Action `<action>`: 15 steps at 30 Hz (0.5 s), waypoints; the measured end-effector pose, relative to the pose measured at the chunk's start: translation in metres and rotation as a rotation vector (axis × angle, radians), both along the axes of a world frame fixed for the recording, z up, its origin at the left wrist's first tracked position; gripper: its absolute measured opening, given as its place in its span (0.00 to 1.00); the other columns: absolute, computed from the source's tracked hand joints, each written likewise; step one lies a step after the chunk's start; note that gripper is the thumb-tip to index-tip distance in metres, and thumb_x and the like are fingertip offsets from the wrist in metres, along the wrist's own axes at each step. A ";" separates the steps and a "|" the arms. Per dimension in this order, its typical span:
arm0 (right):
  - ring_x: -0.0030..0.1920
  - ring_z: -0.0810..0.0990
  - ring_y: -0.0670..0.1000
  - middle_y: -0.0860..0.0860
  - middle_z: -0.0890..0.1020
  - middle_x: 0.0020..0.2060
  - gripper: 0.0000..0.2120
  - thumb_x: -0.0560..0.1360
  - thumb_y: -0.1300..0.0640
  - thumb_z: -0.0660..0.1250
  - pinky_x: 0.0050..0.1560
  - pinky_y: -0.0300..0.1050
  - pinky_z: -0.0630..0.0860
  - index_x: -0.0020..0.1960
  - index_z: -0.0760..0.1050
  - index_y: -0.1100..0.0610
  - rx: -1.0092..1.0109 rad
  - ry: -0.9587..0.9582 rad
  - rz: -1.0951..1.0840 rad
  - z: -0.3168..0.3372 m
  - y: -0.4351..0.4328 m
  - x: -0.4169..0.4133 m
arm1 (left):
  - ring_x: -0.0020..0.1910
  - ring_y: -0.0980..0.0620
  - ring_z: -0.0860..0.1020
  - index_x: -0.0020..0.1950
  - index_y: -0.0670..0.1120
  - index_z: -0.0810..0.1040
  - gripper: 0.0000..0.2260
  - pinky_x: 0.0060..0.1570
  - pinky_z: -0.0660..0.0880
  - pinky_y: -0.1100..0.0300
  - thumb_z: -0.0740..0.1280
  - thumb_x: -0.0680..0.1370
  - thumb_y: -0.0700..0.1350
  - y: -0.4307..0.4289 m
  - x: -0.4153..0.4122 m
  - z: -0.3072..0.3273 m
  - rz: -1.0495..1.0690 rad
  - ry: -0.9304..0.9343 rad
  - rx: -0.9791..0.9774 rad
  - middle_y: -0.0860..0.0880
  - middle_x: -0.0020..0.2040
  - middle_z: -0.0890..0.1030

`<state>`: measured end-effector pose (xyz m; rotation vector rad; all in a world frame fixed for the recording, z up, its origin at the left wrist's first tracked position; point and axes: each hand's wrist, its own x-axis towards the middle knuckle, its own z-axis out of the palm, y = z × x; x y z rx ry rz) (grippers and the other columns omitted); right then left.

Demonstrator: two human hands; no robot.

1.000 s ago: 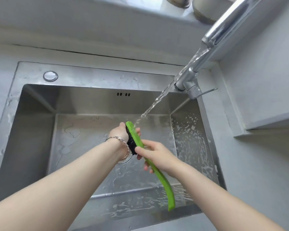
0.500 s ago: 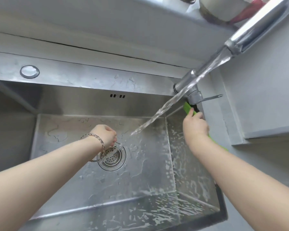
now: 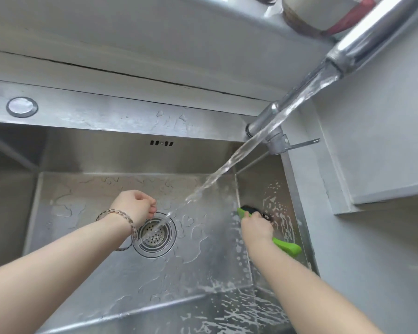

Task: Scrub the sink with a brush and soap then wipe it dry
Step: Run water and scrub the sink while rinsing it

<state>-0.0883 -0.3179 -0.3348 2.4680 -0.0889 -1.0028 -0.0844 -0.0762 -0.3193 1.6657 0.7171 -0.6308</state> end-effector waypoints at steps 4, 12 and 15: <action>0.61 0.75 0.59 0.60 0.69 0.64 0.23 0.79 0.66 0.51 0.57 0.51 0.75 0.74 0.55 0.64 0.061 -0.146 0.095 0.034 0.017 0.011 | 0.32 0.52 0.74 0.36 0.40 0.72 0.14 0.25 0.72 0.68 0.55 0.78 0.31 -0.001 -0.007 0.008 0.025 -0.009 0.002 0.45 0.34 0.76; 0.46 0.81 0.58 0.68 0.77 0.50 0.25 0.75 0.70 0.49 0.39 0.47 0.80 0.70 0.65 0.63 -0.182 -0.347 0.145 0.060 -0.019 0.040 | 0.27 0.53 0.76 0.36 0.41 0.72 0.15 0.26 0.73 0.67 0.53 0.78 0.31 -0.003 -0.016 0.021 0.095 -0.014 0.020 0.47 0.29 0.77; 0.45 0.81 0.58 0.69 0.78 0.47 0.25 0.74 0.71 0.49 0.39 0.47 0.80 0.71 0.64 0.65 -0.233 -0.241 0.124 0.053 -0.017 0.018 | 0.25 0.56 0.76 0.36 0.41 0.72 0.14 0.34 0.71 0.61 0.54 0.79 0.32 0.000 -0.017 0.025 0.122 0.010 0.008 0.49 0.27 0.77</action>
